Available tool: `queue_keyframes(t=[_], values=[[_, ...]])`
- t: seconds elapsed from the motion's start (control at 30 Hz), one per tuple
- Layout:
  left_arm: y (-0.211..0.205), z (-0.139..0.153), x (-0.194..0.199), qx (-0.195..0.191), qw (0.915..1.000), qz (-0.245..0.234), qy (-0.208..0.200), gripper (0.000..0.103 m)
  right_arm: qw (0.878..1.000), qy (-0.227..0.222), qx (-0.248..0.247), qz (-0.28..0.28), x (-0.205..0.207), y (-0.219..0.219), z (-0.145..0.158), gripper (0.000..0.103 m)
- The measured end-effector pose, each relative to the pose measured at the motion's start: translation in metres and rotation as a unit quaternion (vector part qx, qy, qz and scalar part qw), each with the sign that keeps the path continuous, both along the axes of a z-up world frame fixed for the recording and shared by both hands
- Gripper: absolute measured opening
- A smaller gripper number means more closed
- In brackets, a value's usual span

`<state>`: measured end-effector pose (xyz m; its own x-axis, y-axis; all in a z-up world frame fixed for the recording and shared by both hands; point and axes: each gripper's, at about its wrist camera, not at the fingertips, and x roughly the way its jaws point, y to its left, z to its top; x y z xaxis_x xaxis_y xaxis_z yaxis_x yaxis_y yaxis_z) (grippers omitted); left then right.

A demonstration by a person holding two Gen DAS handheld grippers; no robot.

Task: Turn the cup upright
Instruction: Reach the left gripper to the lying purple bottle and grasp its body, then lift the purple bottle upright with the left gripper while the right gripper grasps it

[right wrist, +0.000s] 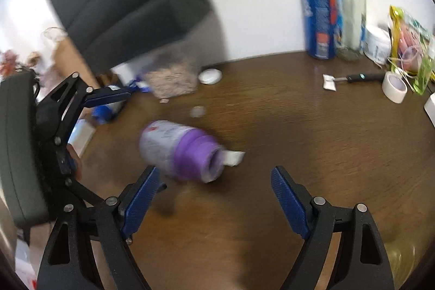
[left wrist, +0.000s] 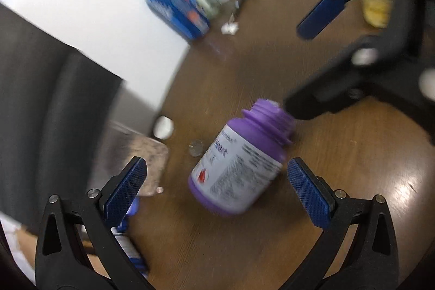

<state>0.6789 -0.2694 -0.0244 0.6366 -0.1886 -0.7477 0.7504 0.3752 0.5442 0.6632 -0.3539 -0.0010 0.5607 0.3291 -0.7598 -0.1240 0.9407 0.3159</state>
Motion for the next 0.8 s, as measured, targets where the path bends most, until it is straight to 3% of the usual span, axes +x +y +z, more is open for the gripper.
queue_keyframes(t=[0.2, 0.23, 0.27, 0.3, 0.33, 0.4, 0.6, 0.63, 0.7, 0.8], values=[[-0.013, -0.017, 0.033, -0.015, 0.9971, 0.020, 0.071, 0.098, 1.000, 0.014, 0.016, -0.009, 0.020, -0.013, -0.018, 0.088], [-0.015, -0.018, 0.035, -0.020, 0.9964, 0.021, 0.080, 0.092, 1.000, 0.014, 0.022, -0.007, 0.021, -0.015, -0.019, 0.088], [-0.016, -0.020, 0.037, -0.025, 0.9961, 0.027, 0.080, 0.077, 1.000, 0.012, 0.018, -0.007, 0.021, -0.016, -0.019, 0.089], [-0.018, -0.022, 0.039, -0.026, 0.9958, 0.030, 0.082, 0.072, 1.000, 0.009, 0.019, -0.007, 0.022, -0.018, -0.020, 0.089], [-0.018, -0.021, 0.041, -0.039, 0.9942, 0.035, 0.094, 0.060, 1.000, 0.009, 0.023, -0.007, 0.021, -0.020, -0.020, 0.089], [-0.017, -0.020, 0.046, -0.056, 0.9886, 0.062, 0.125, 0.059, 1.000, 0.008, 0.026, -0.012, 0.020, -0.024, -0.020, 0.089], [-0.011, -0.019, 0.051, -0.064, 0.9815, 0.109, 0.144, 0.059, 1.000, -0.004, 0.026, -0.012, 0.017, -0.023, -0.012, 0.089], [-0.005, -0.016, 0.051, -0.074, 0.9793, 0.124, 0.142, 0.059, 1.000, -0.007, 0.023, -0.009, 0.015, -0.021, -0.009, 0.089], [0.010, 0.006, 0.046, -0.126, 0.9761, 0.152, 0.090, 0.059, 1.000, -0.014, 0.024, -0.007, 0.011, -0.017, -0.001, 0.089], [0.048, 0.056, 0.025, -0.212, 0.9572, 0.187, 0.064, 0.059, 0.999, -0.038, 0.033, 0.000, -0.005, -0.009, 0.022, 0.089]])
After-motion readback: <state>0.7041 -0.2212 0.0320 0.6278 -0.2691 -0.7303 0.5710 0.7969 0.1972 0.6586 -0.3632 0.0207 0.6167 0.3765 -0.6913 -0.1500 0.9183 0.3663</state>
